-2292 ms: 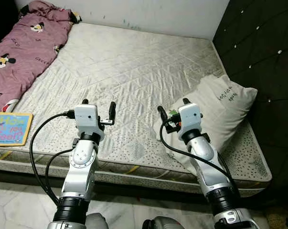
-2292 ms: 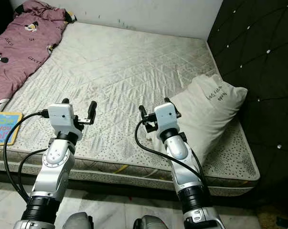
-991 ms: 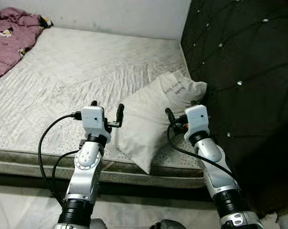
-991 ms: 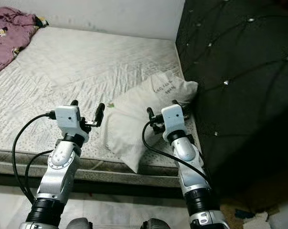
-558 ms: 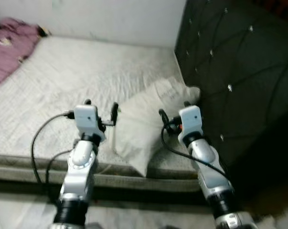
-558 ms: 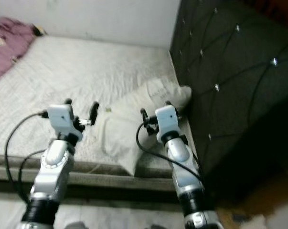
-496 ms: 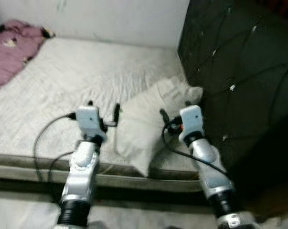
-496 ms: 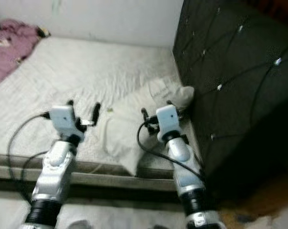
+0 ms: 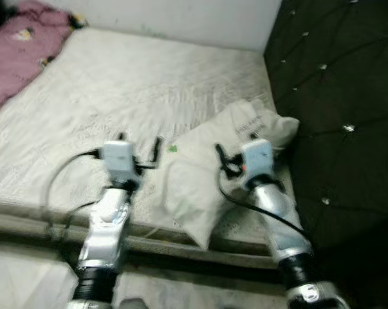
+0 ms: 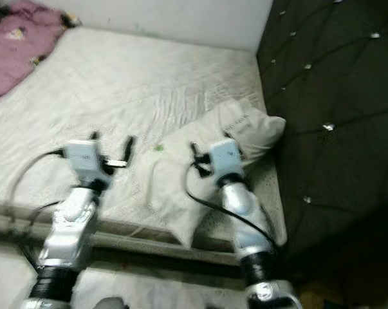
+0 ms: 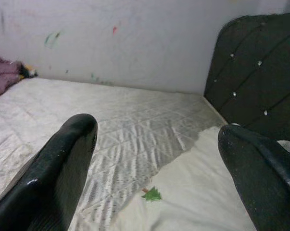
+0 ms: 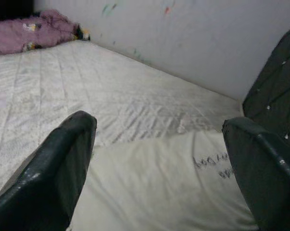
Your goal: Clean up the room
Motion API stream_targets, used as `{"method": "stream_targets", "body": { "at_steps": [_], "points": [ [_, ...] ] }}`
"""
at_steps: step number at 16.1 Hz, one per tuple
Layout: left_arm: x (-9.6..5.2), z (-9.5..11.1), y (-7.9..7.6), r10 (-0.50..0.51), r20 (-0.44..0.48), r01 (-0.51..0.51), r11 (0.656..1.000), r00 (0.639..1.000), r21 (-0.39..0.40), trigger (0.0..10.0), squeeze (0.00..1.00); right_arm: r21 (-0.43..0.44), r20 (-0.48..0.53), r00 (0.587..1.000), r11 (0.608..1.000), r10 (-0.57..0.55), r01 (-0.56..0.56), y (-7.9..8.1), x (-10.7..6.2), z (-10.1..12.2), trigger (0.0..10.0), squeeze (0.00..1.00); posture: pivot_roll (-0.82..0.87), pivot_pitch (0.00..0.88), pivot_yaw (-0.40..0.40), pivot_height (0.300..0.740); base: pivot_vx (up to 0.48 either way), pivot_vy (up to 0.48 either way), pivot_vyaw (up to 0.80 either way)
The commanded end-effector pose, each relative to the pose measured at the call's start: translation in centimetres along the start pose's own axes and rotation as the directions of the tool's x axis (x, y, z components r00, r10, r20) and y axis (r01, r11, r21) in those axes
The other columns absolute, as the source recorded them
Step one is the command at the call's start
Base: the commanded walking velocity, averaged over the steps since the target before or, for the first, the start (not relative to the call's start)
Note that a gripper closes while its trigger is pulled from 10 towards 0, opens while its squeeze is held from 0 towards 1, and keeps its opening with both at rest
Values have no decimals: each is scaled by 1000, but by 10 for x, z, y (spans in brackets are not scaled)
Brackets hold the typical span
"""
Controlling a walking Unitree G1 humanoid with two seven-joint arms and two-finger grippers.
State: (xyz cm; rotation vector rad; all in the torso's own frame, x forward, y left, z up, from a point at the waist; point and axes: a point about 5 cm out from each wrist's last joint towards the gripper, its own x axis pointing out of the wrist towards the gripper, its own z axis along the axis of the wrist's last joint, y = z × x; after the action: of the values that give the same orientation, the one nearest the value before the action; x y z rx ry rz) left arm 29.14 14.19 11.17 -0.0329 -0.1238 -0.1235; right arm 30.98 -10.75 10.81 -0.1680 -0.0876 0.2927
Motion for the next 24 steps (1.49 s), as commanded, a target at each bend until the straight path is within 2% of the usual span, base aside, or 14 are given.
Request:
{"method": "stream_targets", "body": {
  "at_steps": [1, 4, 13, 14, 20, 24],
  "points": [
    [3, 4, -15, -43, 20, 43, 999, 999, -25, 10000, 0, -18, -15, 999, 999, -36, 35, -14, -4, -3, 10000, 0, 20, 0, -66, 740, 405, 0, 0],
    [3, 3, -15, -40, 17, 40, 999, 999, -26, 10000, 0, -11, -17, 999, 999, -40, 40, -15, -4, -3, 10000, 0, 22, 0, -68, 740, 401, 0, -679],
    [6, 0, -12, 34, -14, -34, 999, 999, 14, 10000, 0, -26, -14, 1000, 999, -23, 22, -12, -4, -3, 10000, 0, 27, 0, -69, 740, 0, 0, 0],
    [6, 0, -12, 34, -14, -34, 999, 999, 18, 10000, 0, -48, -13, 1000, 999, -16, 15, -11, -4, -3, 10000, 0, 27, 0, -69, 740, 0, 0, 800],
    [6, 0, -13, 34, -15, -34, 999, 999, 7, 10000, 0, -33, -20, 1000, 999, -20, 20, -11, -4, -3, 10000, 0, 25, 0, -68, 740, 0, 0, 739],
    [6, 0, -13, 36, -17, -36, 999, 999, -3, 10000, 0, -29, -25, 1000, 999, -19, 18, -12, -4, -4, 10000, 0, 24, 0, -72, 740, 0, 0, 0]
  ]
}}
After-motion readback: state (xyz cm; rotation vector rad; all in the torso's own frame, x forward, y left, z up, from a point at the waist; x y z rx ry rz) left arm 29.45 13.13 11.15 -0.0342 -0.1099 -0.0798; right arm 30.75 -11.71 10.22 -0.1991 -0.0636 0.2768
